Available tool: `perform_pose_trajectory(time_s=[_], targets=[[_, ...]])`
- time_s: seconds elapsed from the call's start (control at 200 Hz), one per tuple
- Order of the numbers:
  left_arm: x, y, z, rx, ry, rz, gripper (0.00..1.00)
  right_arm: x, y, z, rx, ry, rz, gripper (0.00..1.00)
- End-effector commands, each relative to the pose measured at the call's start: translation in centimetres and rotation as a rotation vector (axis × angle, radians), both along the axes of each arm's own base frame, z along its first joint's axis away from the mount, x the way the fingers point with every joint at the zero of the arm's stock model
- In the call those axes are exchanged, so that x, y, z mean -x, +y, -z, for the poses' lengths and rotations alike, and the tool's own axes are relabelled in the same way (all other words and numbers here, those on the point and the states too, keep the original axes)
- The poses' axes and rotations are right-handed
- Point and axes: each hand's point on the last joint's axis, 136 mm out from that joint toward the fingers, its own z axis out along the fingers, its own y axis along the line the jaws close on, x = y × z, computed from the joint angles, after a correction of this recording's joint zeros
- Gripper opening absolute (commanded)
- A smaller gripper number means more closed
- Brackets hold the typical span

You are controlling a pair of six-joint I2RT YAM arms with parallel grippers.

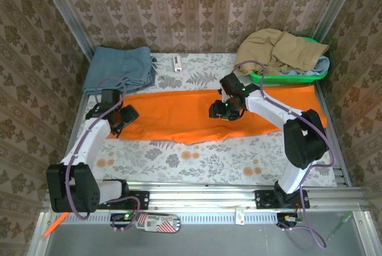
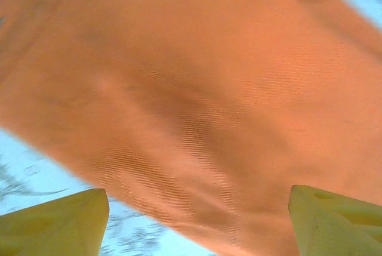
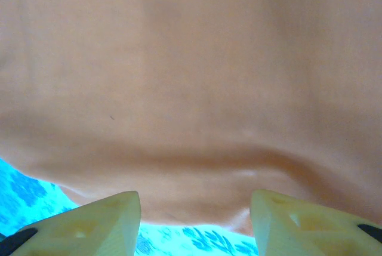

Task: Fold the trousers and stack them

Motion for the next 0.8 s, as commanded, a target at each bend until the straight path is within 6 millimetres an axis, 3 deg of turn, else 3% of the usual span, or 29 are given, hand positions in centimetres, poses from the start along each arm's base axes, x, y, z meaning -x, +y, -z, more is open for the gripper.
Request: perform_pose_trajectory(time_s=[0.0,0.06,0.15,0.24,0.33,0.43,0.615,0.69,0.795], targets=[[-0.9,-4.6,-0.2,0.037,0.004,0.089,0.79,-2.2,-1.5,1.5,0.068,0.007,0.056,0.52],[-1.6,-7.5,0.6,0.036,0.011,0.148,0.79,-3.3,-1.6,2.5,0.070,0.020,0.076,0.51],[-2.3,-10.1,2.7,0.062,0.044,0.178,0.79,-4.7,-2.0,4.3,0.077,0.052,0.110,0.47],[-2.6,-11.1,5.6,0.112,0.075,0.171,0.79,-5.0,-2.3,5.9,0.089,0.084,0.121,0.46],[-2.5,-10.4,7.6,0.090,0.111,0.135,0.78,-4.6,-2.4,7.0,0.091,0.103,0.122,0.45],[-2.3,-8.4,9.4,0.066,0.141,0.079,0.78,-3.4,-2.5,8.2,0.091,0.131,0.122,0.45],[0.0,-1.9,12.3,0.049,0.233,-0.098,0.78,0.8,-2.5,10.3,0.091,0.208,0.105,0.44],[1.5,0.8,12.6,0.059,0.247,-0.181,0.78,2.1,-1.2,10.5,0.046,0.208,0.094,0.44],[2.8,3.8,11.8,0.055,0.233,-0.266,0.78,4.6,2.3,10.2,-0.026,0.229,0.041,0.44]])
